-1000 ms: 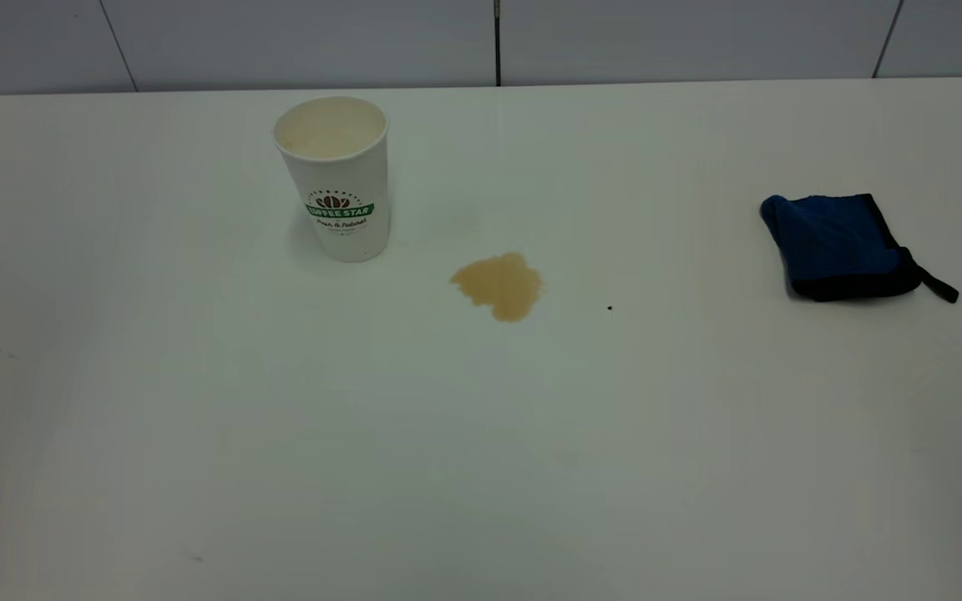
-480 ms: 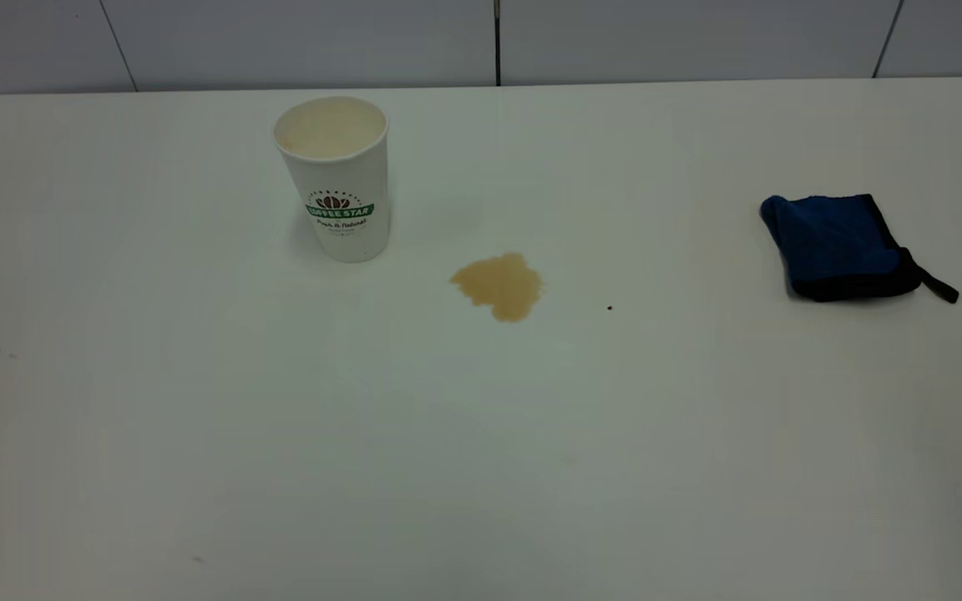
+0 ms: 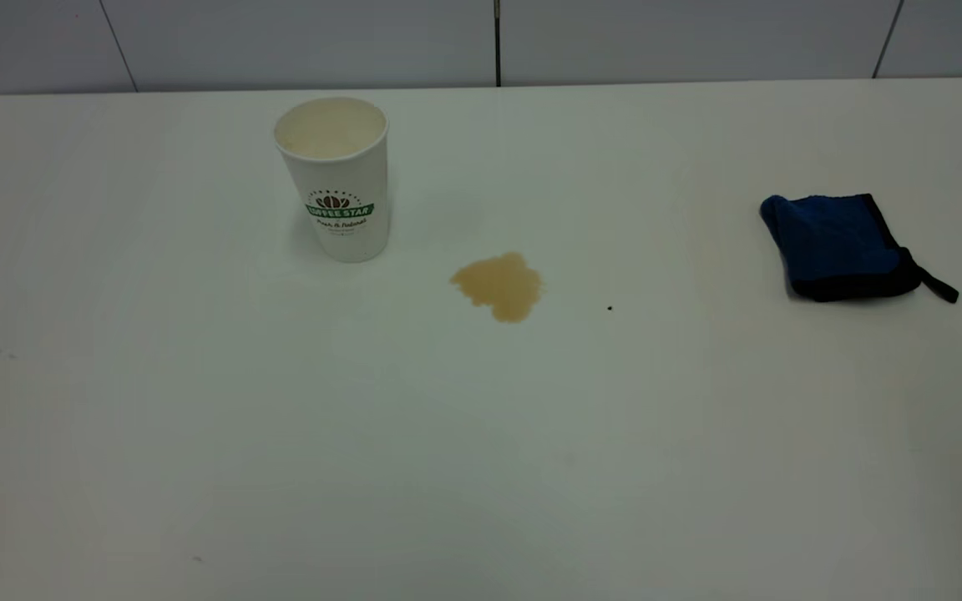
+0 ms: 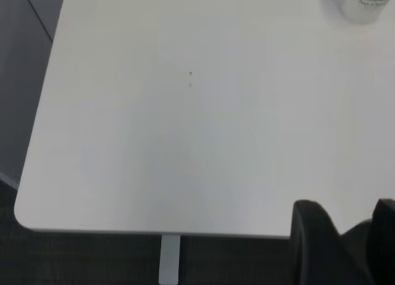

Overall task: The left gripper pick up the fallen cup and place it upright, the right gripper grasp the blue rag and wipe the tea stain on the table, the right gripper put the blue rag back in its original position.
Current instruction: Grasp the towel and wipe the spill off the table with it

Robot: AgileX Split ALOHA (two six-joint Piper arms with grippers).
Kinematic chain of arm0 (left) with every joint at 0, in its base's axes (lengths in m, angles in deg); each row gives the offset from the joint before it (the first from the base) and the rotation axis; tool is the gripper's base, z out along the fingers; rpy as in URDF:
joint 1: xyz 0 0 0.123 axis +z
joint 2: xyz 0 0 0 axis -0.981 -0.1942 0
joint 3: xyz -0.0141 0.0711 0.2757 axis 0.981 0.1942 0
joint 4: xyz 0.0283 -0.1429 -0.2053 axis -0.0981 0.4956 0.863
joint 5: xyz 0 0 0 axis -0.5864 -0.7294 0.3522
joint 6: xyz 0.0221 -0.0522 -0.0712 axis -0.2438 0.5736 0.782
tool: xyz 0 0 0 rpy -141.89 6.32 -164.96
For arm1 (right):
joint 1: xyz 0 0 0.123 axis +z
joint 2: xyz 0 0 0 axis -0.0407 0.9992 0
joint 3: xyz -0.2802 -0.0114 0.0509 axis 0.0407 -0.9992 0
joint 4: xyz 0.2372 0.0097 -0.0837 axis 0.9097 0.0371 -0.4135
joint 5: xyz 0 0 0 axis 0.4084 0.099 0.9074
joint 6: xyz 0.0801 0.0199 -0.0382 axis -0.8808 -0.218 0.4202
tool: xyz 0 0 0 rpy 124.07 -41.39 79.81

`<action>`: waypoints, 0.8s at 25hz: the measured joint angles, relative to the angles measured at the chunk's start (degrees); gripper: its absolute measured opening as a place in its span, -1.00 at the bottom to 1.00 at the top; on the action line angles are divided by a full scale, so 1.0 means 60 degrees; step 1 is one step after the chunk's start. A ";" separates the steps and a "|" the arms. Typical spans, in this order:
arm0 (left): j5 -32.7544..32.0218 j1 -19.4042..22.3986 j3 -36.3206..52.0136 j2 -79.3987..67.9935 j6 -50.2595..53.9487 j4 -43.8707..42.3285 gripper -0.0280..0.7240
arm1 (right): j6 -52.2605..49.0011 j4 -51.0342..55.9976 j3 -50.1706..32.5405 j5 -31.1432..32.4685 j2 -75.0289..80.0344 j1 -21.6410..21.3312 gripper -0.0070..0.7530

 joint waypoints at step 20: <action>-0.0049 -0.0289 0.0169 0.0193 0.0008 -0.0019 -0.28 | 0.0000 0.0000 0.0000 0.0000 0.0000 0.0000 0.54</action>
